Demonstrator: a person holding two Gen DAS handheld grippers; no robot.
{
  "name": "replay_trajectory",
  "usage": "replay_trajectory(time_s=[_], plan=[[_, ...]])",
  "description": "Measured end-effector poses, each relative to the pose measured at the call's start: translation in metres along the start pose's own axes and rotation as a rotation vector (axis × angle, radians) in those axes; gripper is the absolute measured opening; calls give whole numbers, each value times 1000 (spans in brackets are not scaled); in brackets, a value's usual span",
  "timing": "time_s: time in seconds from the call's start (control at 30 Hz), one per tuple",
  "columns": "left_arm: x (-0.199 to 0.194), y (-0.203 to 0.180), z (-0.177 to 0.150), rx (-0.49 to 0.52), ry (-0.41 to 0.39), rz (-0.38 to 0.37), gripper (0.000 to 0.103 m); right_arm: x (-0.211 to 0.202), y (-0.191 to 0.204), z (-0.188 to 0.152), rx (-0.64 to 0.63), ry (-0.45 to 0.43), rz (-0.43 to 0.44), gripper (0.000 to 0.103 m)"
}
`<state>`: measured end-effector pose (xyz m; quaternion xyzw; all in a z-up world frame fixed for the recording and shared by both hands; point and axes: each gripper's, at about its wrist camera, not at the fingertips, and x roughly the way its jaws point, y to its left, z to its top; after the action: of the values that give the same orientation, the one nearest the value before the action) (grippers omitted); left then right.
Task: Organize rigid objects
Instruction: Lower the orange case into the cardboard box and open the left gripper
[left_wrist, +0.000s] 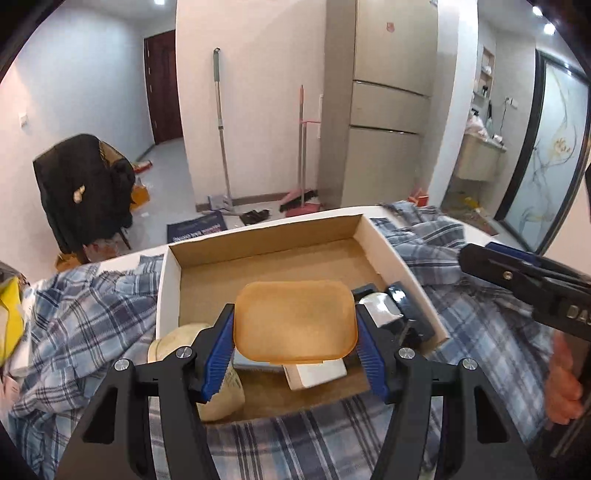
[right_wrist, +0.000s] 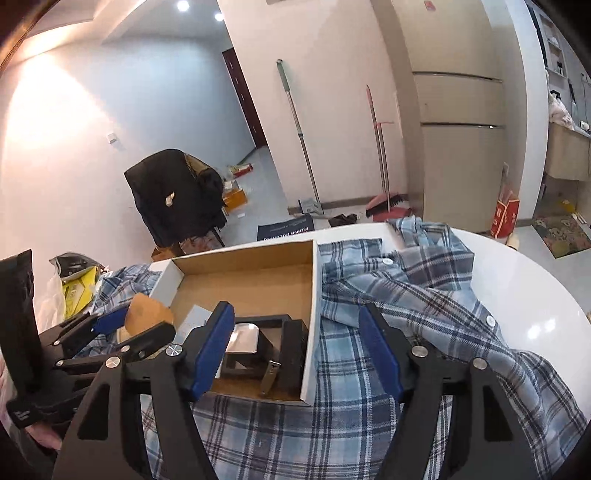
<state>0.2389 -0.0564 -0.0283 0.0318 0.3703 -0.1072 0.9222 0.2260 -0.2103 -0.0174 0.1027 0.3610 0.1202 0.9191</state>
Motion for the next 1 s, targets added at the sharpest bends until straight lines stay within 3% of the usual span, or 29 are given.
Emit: replay_trajectory(time_s=[0.27,0.53,0.6,0.63,0.7,0.83,1.0], plan=[[30,-10,-8,18,76,-12,64,5,-9,-3,17,30,0,69],[40,-9,-10,21,99,-6,64,5,-11,-2,32,50,9,69],[39,-7,-6,9,109,14,72,2,-11,-1,37,48,7,69],[34,-5,-4,0,93,23,78,0,-11,0,45,45,5,69],[20,-1,1,-2,37,35,80,-7,-12,4,69,30,-3,75],[-22,5,6,5,-100,55,88,-29,-5,11,75,3,9,76],[-90,15,0,-5,-273,46,88,-67,20,4,-6,-43,-21,76]])
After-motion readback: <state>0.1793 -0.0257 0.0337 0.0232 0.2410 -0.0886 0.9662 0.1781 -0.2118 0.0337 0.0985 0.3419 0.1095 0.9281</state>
